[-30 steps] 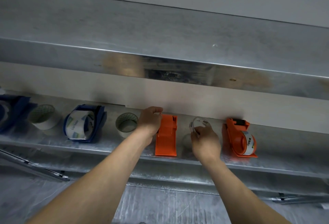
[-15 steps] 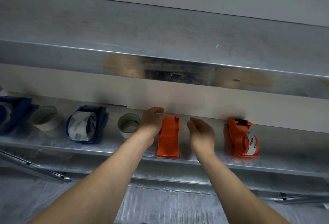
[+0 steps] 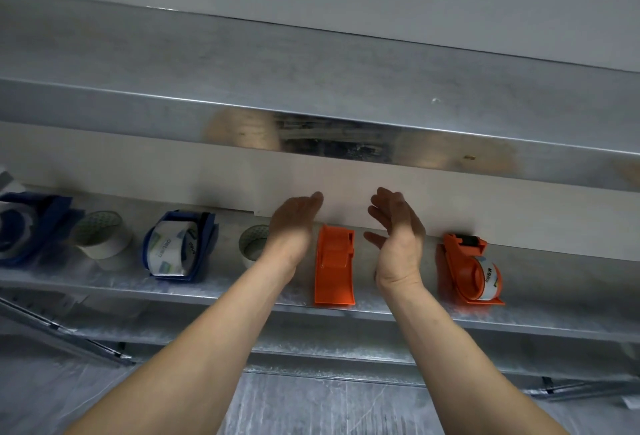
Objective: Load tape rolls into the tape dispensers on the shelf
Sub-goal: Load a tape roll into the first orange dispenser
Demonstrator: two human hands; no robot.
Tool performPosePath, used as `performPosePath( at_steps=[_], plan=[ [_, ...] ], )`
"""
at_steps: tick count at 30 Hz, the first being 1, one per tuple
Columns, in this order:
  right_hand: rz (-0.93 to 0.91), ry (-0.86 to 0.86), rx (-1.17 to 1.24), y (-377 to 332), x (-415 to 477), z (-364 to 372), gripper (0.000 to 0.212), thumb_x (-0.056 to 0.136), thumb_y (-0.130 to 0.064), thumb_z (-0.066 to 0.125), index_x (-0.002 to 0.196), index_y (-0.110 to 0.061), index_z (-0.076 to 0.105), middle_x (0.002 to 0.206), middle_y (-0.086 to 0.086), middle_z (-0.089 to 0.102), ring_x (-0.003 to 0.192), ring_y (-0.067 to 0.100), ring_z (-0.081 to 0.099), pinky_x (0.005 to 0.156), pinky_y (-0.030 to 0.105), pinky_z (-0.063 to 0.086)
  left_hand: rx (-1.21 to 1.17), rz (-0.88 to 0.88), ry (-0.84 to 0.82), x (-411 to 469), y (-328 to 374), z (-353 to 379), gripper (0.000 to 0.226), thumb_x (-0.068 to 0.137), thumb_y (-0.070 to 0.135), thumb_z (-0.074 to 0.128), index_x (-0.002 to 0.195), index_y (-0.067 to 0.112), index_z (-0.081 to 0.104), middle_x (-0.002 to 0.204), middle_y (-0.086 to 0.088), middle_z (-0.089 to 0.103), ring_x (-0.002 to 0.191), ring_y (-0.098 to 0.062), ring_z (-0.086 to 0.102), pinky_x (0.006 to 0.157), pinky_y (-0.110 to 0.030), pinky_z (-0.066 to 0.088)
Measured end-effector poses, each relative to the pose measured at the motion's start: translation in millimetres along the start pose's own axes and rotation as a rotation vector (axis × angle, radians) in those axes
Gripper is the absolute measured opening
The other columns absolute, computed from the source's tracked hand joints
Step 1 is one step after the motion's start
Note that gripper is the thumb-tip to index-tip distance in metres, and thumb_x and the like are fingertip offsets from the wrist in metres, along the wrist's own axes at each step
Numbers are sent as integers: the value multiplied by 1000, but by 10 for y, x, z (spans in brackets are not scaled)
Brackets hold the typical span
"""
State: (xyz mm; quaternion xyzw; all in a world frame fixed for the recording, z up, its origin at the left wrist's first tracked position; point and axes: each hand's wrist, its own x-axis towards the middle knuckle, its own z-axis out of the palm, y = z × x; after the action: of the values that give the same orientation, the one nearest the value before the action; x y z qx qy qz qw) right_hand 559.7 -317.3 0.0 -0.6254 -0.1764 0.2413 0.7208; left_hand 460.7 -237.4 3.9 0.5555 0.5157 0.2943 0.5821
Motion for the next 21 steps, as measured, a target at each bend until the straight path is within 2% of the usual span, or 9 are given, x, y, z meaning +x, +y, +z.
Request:
performPosePath(
  at_steps=[5, 9, 12, 13, 16, 19, 21],
  plan=[
    [-38, -4, 46, -136, -146, -47, 52, 71, -65, 50, 105, -31, 72, 113, -5, 73, 105, 10, 68, 75, 38, 54, -140, 98, 6, -113, 25, -107, 14, 96, 48, 47, 101, 37, 55, 120, 7, 59, 116, -20, 56, 105, -50, 43],
    [-57, -6, 87, -250, -297, -147, 51, 81, -57, 52, 115, -23, 70, 117, 0, 72, 108, 15, 68, 75, 38, 54, -237, 132, 6, -318, 56, -121, 18, 95, 46, 50, 107, 36, 58, 112, 14, 60, 114, -17, 56, 106, -49, 43],
    [-85, -17, 113, -351, -434, -305, 39, 84, -53, 49, 107, -28, 70, 116, 1, 71, 112, 19, 66, 79, 41, 54, -289, 157, 6, -557, 96, -80, 40, 94, 51, 51, 124, 26, 59, 122, 7, 61, 115, -17, 56, 106, -51, 42],
    [-102, -26, 120, -396, -492, -375, 40, 82, -56, 51, 105, -29, 69, 117, 1, 71, 113, 19, 65, 79, 41, 54, -303, 169, 4, -645, 111, -62, 43, 93, 54, 51, 124, 26, 59, 123, 7, 61, 115, -16, 57, 106, -52, 42],
    [-162, -63, 117, -526, -675, -661, 51, 73, -61, 56, 112, -30, 67, 122, 0, 68, 115, 16, 64, 77, 36, 55, -328, 217, -33, -971, 166, 43, 43, 81, 63, 50, 105, 31, 65, 119, 9, 63, 115, -15, 56, 102, -50, 45],
    [-221, -72, 97, -662, -855, -1031, 45, 73, -40, 70, 114, -23, 65, 114, -7, 67, 106, 11, 64, 74, 35, 56, -352, 288, -73, -1373, 222, 220, 33, 70, 58, 61, 81, 29, 71, 117, 6, 65, 114, -14, 56, 91, -42, 46],
    [-278, -51, 86, -764, -994, -1330, 44, 69, -33, 74, 111, -21, 64, 109, -4, 65, 98, 13, 62, 78, 41, 55, -391, 327, -100, -1621, 236, 376, 28, 63, 52, 69, 79, 29, 71, 120, 4, 66, 108, -15, 60, 84, -40, 46]
  ],
)
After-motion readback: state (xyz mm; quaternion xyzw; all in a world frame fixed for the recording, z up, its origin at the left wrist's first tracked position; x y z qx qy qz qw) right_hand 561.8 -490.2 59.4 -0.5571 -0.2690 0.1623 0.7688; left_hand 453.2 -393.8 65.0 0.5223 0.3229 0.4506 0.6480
